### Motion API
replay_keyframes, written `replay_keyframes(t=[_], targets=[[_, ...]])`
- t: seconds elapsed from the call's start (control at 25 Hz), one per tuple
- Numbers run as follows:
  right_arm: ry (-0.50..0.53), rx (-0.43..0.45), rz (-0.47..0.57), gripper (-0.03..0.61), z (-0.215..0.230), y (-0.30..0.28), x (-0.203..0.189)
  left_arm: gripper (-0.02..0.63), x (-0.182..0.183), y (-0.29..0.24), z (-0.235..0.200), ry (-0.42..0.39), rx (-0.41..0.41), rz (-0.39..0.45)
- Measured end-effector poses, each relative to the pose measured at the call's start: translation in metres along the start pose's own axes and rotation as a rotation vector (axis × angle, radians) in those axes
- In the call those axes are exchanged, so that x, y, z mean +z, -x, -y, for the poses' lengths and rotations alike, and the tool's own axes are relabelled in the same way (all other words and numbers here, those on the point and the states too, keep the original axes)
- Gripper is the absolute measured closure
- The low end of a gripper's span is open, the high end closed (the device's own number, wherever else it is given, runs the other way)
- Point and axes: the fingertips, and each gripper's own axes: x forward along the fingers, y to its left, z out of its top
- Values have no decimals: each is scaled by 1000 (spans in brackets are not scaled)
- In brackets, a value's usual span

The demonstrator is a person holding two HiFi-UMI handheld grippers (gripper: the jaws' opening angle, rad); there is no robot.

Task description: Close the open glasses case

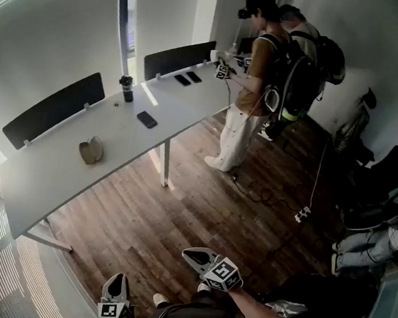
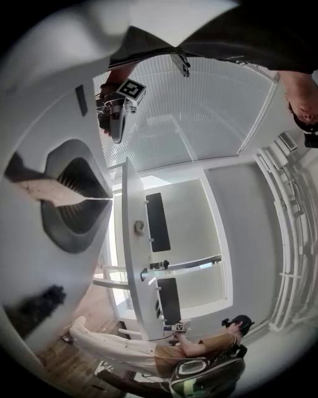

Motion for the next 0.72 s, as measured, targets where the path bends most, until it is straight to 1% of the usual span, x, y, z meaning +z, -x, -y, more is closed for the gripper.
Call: replay_keyframes(t=[0.16, 0.28, 0.48, 0.52, 0.64, 0.72], targets=[[28, -50, 12, 571, 3, -40, 11, 580, 12, -13, -45, -13, -40, 16], [33, -41, 7, 572, -6, -66, 17, 581, 16, -7, -68, -22, -37, 21], [28, -24, 6, 572, -29, -100, 22, 587, -3, 6, -106, -45, -26, 15], [28, -24, 6, 571, -33, -106, 22, 588, -2, 7, -112, -39, -24, 21], [30, -20, 3, 572, -43, -117, 24, 597, 22, 9, -116, 4, -33, 52], [30, -19, -1, 572, -45, -120, 27, 604, 24, 8, -119, -4, -41, 53]])
